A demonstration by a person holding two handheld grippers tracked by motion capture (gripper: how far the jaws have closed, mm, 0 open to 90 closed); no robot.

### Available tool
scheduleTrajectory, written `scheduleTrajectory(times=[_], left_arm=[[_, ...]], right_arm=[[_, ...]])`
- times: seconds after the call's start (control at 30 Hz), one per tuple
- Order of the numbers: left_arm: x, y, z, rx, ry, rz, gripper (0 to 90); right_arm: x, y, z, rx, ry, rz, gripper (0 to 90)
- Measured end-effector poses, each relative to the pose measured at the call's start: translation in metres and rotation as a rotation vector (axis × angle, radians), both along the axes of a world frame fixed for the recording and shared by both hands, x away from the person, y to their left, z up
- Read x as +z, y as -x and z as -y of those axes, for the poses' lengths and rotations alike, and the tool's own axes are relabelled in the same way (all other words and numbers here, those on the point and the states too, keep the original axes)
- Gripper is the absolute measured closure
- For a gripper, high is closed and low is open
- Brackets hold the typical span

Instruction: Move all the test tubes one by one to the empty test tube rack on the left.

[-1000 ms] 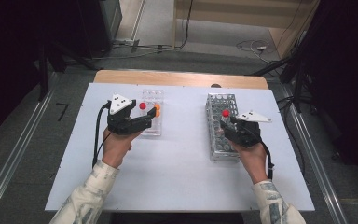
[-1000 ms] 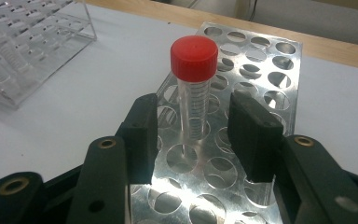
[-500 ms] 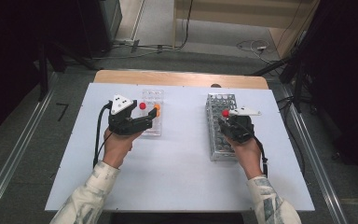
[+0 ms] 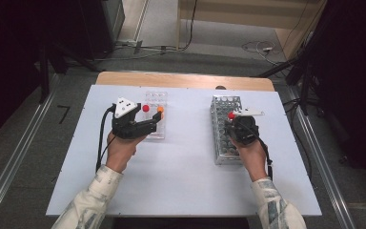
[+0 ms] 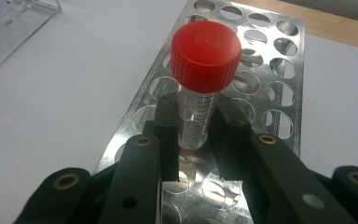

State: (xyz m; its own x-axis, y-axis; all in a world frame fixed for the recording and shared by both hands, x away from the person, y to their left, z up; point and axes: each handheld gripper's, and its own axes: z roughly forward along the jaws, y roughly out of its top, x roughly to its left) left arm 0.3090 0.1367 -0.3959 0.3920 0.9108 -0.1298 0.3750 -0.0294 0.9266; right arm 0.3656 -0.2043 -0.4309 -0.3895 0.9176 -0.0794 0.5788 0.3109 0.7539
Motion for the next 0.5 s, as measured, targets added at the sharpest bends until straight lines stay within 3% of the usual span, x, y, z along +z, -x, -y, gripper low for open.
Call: scheduleTrajectory(times=[0.2, 0.5], left_arm=[[0.0, 0.001, 0.0, -0.004, 0.004, 0.002, 22.3], [0.002, 0.003, 0.003, -0.013, 0.005, 0.009, 22.3]], right_arm=[[0.006, 0.004, 0.003, 0.004, -0.021, 0.036, 71.7], [0.031, 0.018, 0.01, 0.004, -0.063, 0.118, 72.0]])
